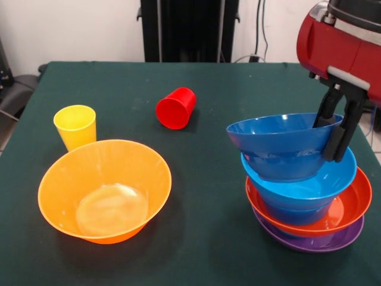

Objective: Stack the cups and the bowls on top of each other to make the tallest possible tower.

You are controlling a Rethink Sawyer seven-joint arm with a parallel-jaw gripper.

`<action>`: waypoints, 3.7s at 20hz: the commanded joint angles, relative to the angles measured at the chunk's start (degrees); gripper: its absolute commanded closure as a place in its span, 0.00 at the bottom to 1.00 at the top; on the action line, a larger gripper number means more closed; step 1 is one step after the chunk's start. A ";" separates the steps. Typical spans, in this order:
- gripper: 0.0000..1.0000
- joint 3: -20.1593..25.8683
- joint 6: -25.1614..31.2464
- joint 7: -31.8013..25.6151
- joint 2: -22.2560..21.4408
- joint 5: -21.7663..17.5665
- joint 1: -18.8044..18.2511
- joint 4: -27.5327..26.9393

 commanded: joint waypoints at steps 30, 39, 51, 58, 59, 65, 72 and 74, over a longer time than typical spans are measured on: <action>1.00 5.16 -6.70 9.99 -1.44 0.63 6.96 18.29; 1.00 6.31 -10.41 9.17 -2.76 1.30 8.52 23.91; 1.00 7.98 -13.36 9.01 -5.49 2.11 11.27 31.27; 1.00 8.96 -14.20 8.96 -6.35 2.33 12.60 33.60; 0.00 9.19 -14.06 8.68 -6.30 2.29 12.41 33.34; 0.00 9.12 -13.44 8.57 -5.98 2.09 12.27 32.63; 0.00 9.53 -13.62 8.54 -6.41 1.92 12.18 33.03; 0.00 9.50 -13.89 8.69 -6.36 1.90 12.20 33.04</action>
